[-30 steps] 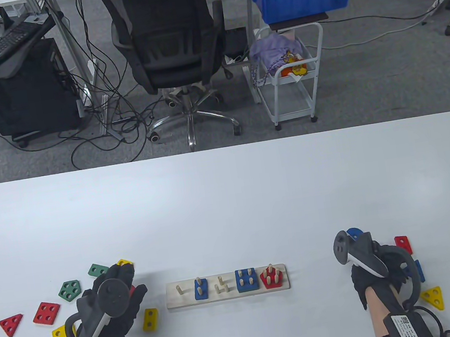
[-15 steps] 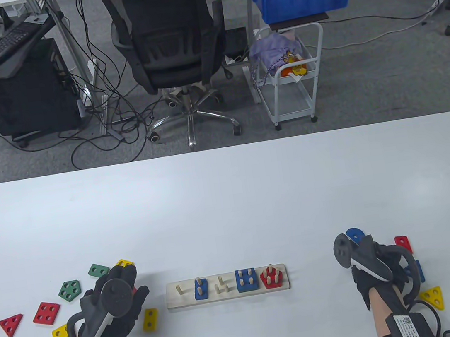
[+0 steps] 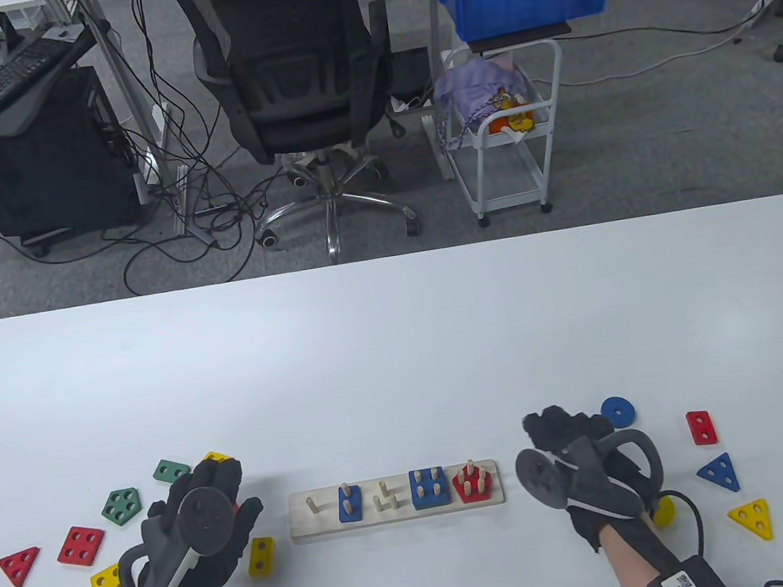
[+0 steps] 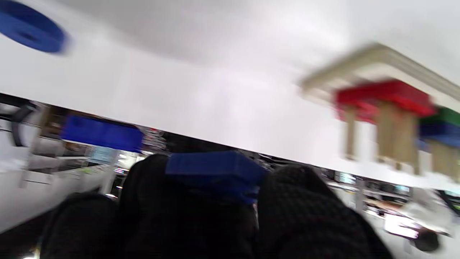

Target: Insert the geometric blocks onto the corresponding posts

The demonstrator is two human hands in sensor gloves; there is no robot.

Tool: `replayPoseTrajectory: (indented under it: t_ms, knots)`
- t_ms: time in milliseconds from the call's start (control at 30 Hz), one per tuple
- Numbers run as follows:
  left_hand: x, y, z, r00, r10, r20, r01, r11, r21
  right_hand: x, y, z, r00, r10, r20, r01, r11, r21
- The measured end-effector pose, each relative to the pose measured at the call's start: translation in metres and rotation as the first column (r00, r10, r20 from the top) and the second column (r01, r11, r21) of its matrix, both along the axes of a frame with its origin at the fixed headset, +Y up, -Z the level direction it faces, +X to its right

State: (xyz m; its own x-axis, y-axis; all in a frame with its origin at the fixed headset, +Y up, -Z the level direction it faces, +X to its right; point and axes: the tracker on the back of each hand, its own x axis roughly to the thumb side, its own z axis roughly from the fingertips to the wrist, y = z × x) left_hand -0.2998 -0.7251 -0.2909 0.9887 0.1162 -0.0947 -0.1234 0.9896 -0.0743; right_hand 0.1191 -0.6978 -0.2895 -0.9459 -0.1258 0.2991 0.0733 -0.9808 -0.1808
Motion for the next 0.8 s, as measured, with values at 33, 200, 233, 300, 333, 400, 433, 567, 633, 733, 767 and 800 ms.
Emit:
replayPoseTrajectory:
  t_ms: [33, 200, 233, 300, 333, 400, 433, 567, 633, 733, 767, 800]
  knots:
    - [0.001, 0.0, 0.0, 1.0, -0.001, 0.002, 0.001, 1.0, 0.002, -0.013, 0.001, 0.0, 0.998, -0.018, -0.056, 0.018, 1.0, -0.013]
    - [0.001, 0.001, 0.0, 1.0, 0.002, 0.006, -0.002, 1.0, 0.001, -0.057, -0.002, -0.004, 0.982, 0.012, -0.188, -0.027, 0.997, -0.075]
    - [0.001, 0.001, 0.001, 1.0, 0.0, 0.006, 0.0, 1.0, -0.001, -0.062, -0.004, -0.006, 0.979, 0.041, -0.201, -0.059, 0.995, -0.083]
    - [0.001, 0.001, 0.001, 1.0, -0.004, 0.006, 0.004, 1.0, -0.004, -0.069, -0.009, -0.009, 0.975, 0.075, -0.209, -0.096, 0.991, -0.093]
    - [0.001, 0.0, 0.001, 1.0, -0.004, 0.006, 0.004, 1.0, -0.005, -0.07, -0.011, -0.01, 0.975, 0.079, -0.209, -0.101, 0.99, -0.096]
    - [0.002, 0.001, 0.001, 1.0, -0.001, 0.01, 0.001, 1.0, -0.009, -0.073, -0.015, -0.013, 0.973, 0.086, -0.216, -0.114, 0.986, -0.123]
    - [0.001, 0.002, 0.001, 1.0, 0.014, 0.016, -0.014, 1.0, -0.011, -0.073, -0.015, -0.013, 0.972, 0.092, -0.214, -0.122, 0.983, -0.134]
    - [0.001, 0.002, 0.001, 1.0, 0.015, 0.012, -0.015, 1.0, -0.006, -0.073, -0.015, -0.013, 0.968, 0.098, -0.231, -0.135, 0.979, -0.154]
    - [0.001, 0.003, 0.001, 1.0, 0.016, 0.012, -0.016, 1.0, -0.008, -0.073, -0.016, -0.013, 0.967, 0.097, -0.235, -0.136, 0.979, -0.152]
    - [0.001, 0.003, 0.001, 1.0, 0.013, 0.011, -0.013, 1.0, -0.011, -0.073, -0.016, -0.012, 0.964, 0.105, -0.244, -0.144, 0.978, -0.15]
    - [0.001, 0.003, 0.001, 1.0, 0.011, 0.011, -0.011, 1.0, -0.011, -0.073, -0.016, -0.012, 0.964, 0.11, -0.243, -0.15, 0.976, -0.157]
    - [0.001, 0.003, 0.001, 1.0, 0.008, 0.011, -0.008, 1.0, -0.012, -0.072, -0.016, -0.011, 0.964, 0.125, -0.235, -0.165, 0.974, -0.157]
